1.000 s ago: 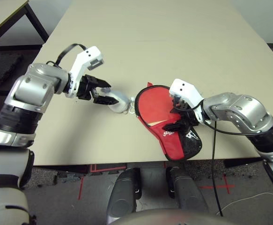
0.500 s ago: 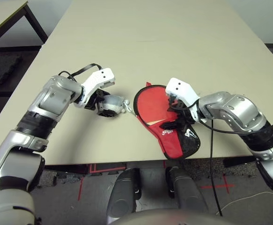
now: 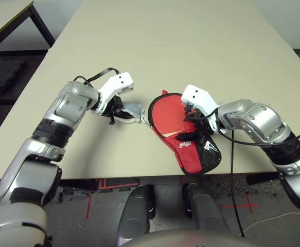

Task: Store the ping-pong paddle in its case and zip it.

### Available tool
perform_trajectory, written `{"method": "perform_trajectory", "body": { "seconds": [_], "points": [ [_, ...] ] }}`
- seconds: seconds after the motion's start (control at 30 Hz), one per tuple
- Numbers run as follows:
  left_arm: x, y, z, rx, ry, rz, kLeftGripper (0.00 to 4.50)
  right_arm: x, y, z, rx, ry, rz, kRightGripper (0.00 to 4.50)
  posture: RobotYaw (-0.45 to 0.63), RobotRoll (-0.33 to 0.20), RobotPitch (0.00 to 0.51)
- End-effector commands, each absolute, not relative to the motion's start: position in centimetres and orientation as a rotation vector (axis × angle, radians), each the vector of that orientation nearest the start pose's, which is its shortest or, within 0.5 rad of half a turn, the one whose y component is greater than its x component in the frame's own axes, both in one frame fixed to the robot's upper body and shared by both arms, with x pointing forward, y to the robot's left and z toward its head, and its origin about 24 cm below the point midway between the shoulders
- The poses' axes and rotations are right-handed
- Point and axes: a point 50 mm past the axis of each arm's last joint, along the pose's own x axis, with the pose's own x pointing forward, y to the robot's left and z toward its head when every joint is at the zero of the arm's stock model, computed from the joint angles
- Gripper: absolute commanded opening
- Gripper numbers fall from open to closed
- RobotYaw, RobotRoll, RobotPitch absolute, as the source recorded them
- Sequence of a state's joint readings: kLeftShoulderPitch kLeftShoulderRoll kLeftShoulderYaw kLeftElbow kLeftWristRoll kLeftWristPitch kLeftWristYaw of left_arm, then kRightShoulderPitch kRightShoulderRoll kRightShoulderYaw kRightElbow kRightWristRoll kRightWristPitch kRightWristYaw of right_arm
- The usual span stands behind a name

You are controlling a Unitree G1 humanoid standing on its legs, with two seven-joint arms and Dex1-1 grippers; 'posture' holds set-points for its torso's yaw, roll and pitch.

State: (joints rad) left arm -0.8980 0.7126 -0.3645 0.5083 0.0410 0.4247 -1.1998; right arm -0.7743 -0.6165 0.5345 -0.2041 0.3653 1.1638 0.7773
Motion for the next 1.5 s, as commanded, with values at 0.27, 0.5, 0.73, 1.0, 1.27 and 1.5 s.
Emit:
{"method": "perform_trajectory", "body": {
  "seconds": [0.27,0.5,0.73,1.0,1.27,1.5],
  "points": [
    [40.1,18.0,17.0,0.701,0.412,-0.785,1.22,28.5,-11.0,11.6,-0.628,0.773,1.051,4.5,-0.03,0.0,0.179],
    [41.6,14.6,16.8,0.71,0.319,-0.683,1.22,28.4,-10.9,11.3,-0.639,0.778,1.057,4.5,-0.05,0.0,0.191],
    [42.3,10.0,17.6,0.698,0.167,-0.582,1.22,28.2,-10.6,10.9,-0.642,0.784,1.078,4.5,-0.07,0.0,0.204],
    [41.8,5.3,18.3,0.66,0.078,-0.654,1.22,27.9,-10.4,10.8,-0.642,0.786,1.087,4.5,-0.09,0.0,0.208],
    [40.3,1.4,16.9,0.547,0.108,-0.83,1.22,27.9,-10.3,10.7,-0.634,0.784,1.079,4.5,-0.1,0.0,0.211],
    [39.1,0.1,14.7,0.593,0.167,-0.966,1.22,28.1,-10.2,10.8,-0.63,0.777,1.075,4.5,-0.1,0.0,0.211]
  ]
}}
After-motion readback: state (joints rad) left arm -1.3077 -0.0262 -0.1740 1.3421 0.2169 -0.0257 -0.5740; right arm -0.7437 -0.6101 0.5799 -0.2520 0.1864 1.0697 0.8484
